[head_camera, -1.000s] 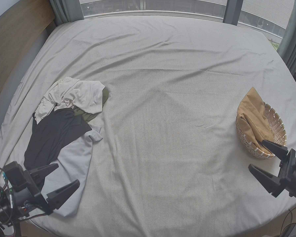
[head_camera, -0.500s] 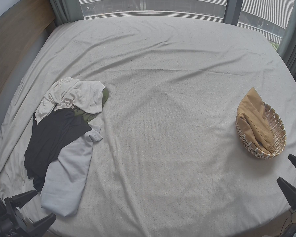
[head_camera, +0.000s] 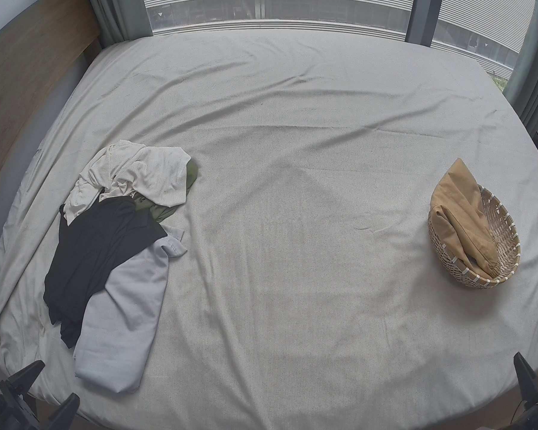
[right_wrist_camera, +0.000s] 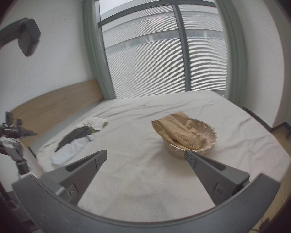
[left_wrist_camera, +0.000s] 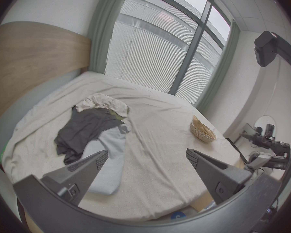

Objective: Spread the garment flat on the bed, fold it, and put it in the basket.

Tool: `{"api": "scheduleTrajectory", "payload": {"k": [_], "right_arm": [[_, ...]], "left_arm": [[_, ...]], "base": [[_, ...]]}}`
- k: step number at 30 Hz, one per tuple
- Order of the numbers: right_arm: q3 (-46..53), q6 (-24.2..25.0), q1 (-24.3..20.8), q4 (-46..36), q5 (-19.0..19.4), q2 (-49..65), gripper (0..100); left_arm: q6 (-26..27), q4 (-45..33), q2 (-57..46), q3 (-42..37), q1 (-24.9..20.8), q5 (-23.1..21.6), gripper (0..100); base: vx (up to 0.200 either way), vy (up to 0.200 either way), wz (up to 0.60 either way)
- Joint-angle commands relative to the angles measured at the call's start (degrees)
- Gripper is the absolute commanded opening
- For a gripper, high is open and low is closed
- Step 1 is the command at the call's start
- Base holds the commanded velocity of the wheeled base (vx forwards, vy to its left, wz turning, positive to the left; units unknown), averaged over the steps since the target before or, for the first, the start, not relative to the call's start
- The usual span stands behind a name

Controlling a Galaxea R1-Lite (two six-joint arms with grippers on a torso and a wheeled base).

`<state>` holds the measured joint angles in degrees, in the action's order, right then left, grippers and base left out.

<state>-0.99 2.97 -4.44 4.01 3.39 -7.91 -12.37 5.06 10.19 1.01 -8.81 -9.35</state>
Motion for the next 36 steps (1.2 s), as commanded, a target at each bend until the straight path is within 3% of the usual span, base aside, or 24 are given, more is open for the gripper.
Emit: {"api": "scheduleTrajectory", "payload": {"k": [1,6,7,12,15,16,18,22,24,36], "right_arm": [[0.64,-2.71,4.96,-5.24,-3.56,6.07,100],[0.99,-1.92,5.23,-4.19,-3.92,7.91,100],[0.99,-2.01,5.14,-4.27,-3.92,7.91,100],[0.99,-2.18,5.23,-4.27,-3.48,7.91,100],[0.99,-2.1,5.23,-4.27,-3.48,7.91,100],[0.99,-2.18,5.23,-4.27,-3.48,7.91,100],[0.99,-2.18,5.23,-4.27,-3.48,7.91,100],[0.99,-2.27,5.14,-4.27,-3.48,7.91,100],[0.99,-2.71,5.05,-4.19,-3.04,7.91,100],[0.9,-3.5,5.05,-4.36,-1.63,7.91,100]], "left_arm": [[0.33,-1.72,-5.18,-0.75,4.51,2.58,100],[0.86,-1.81,-7.29,-0.75,8.99,1.79,100],[3.06,-1.81,-8.87,-0.75,9.87,1.0,100],[5.78,-1.9,-9.75,-0.75,9.17,3.11,100],[5.25,-2.07,-9.75,-0.75,9.25,9.97,100],[5.34,-2.07,-9.75,-0.75,9.25,10.23,100],[8.51,-1.98,-9.75,-1.01,9.25,15.33,100],[10.53,-2.33,-9.84,-1.01,9.17,13.83,100],[10.7,-5.15,-9.75,-1.01,8.99,8.73,100],[10.79,-4.71,-9.93,-1.01,9.08,10.05,100]], "base": [[0.0,0.0,0.0],[0.0,0.0,0.0],[0.0,0.0,0.0],[0.0,0.0,0.0],[0.0,0.0,0.0],[0.0,0.0,0.0],[0.0,0.0,0.0],[0.0,0.0,0.0],[0.0,0.0,0.0],[0.0,0.0,0.0]]}}
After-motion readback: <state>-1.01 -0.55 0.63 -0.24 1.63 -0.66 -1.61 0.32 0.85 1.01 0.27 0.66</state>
